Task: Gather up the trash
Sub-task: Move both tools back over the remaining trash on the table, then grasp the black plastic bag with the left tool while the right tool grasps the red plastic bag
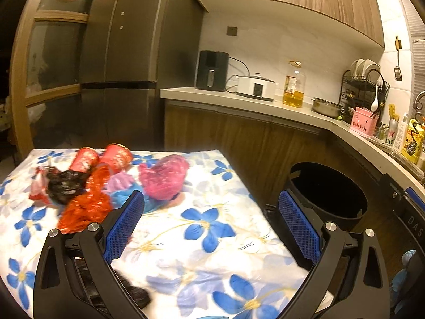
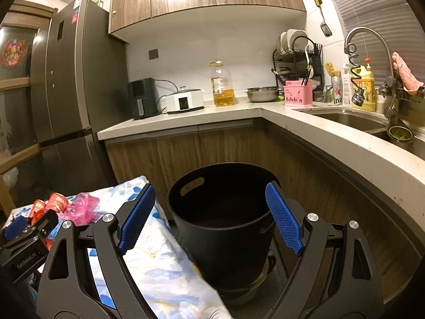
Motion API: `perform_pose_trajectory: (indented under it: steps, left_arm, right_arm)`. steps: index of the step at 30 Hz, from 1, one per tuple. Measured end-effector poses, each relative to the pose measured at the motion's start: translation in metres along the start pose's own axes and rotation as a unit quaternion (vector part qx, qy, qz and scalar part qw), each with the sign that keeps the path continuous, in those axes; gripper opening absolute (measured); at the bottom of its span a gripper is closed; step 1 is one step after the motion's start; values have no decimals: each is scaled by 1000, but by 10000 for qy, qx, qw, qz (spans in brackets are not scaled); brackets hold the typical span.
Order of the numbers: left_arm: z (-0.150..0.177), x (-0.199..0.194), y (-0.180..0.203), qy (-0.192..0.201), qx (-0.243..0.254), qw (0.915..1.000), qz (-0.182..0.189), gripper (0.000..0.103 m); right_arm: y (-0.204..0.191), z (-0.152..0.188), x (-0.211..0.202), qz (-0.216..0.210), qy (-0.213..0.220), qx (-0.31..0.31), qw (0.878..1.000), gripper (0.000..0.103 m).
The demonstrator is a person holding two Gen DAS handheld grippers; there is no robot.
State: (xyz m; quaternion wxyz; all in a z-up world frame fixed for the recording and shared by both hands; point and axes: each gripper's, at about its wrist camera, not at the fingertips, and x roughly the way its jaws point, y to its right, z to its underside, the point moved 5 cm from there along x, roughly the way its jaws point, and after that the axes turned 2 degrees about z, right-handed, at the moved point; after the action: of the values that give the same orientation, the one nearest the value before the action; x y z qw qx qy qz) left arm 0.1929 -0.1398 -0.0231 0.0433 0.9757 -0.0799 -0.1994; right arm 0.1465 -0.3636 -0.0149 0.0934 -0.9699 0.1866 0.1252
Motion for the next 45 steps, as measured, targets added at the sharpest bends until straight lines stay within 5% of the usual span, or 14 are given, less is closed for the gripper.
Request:
perform_pose_trajectory:
  steps: [18,31,39,45]
  left_arm:
    - [39,-67,-92,395,-31,9963,-762,97]
    - [80,-41,-124,-187,286,9970,-700,96]
    - [95,-19,-126,-795,401,9951,-439,73]
    - [103,-9,-127,-1098,319,9931,-269,39]
  right_arm:
    - [-58,36,-49,-547,-15,-148,9984,84]
    - [-90,51,-62,-751,-15,-330,9966,84]
    - [-107,59,-56,-892,-155,-487,9947,84]
    - [-125,69,-49,-1046,-274,-628,9922,84]
